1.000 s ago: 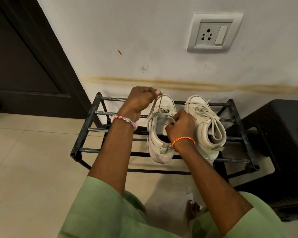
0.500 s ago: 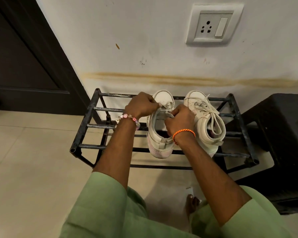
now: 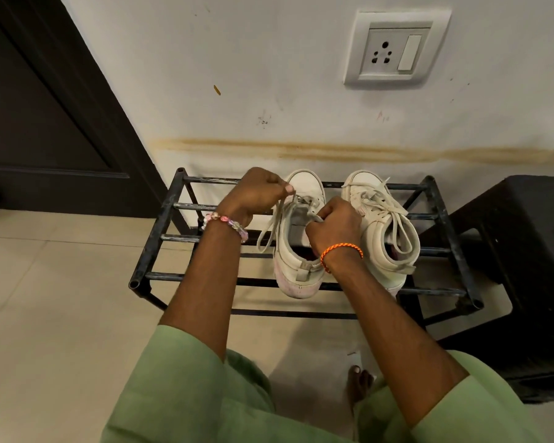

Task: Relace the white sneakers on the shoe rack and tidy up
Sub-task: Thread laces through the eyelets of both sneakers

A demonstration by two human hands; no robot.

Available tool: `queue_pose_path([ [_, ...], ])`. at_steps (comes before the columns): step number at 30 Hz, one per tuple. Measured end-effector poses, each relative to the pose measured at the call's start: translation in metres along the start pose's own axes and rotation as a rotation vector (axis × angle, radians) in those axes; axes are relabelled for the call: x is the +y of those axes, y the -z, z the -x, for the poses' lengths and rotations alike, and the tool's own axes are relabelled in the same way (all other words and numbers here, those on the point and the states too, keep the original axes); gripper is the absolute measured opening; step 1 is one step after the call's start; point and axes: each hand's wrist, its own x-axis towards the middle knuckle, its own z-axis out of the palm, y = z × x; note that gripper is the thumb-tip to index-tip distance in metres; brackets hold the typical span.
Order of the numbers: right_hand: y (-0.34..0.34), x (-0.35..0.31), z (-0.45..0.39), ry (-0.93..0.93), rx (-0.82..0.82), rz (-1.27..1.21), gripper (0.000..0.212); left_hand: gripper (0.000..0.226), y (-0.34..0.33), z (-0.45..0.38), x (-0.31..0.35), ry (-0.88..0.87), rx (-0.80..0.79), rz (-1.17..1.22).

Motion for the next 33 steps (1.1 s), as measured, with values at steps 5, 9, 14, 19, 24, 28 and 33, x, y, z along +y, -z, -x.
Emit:
queue_pose_path([
  [5, 0.001, 0.0, 0.001, 0.029, 0.013, 0.001, 0.014, 0.019, 0.015, 0.018, 0.032, -0.133, 0.047, 0.546],
  [9, 0.002, -0.001, 0.002, 0.02, 0.003, -0.001, 0.015, 0.026, 0.023, 0.02, 0.039, -0.132, 0.02, 0.856],
  [14, 0.0, -0.001, 0.001, 0.001, 0.003, -0.016, 0.015, 0.014, 0.011, 0.014, 0.017, 0.031, 0.001, 0.121],
  [19, -0.001, -0.001, 0.001, -0.007, 0.014, -0.006, 0.015, 0.036, -0.006, 0.003, -0.007, 0.054, -0.076, -0.339],
  [24, -0.001, -0.001, 0.001, -0.003, 0.014, 0.003, 0.015, 0.028, -0.009, -0.003, -0.01, 0.082, -0.097, -0.139],
  [28, 0.0, 0.001, -0.001, -0.012, 0.018, 0.0, 0.014, 0.028, -0.009, -0.005, -0.012, 0.078, -0.103, 0.008],
  [33, 0.001, 0.002, -0.001, -0.013, 0.015, 0.011, 0.013, 0.026, -0.009, -0.004, -0.012, 0.094, -0.13, 0.1],
])
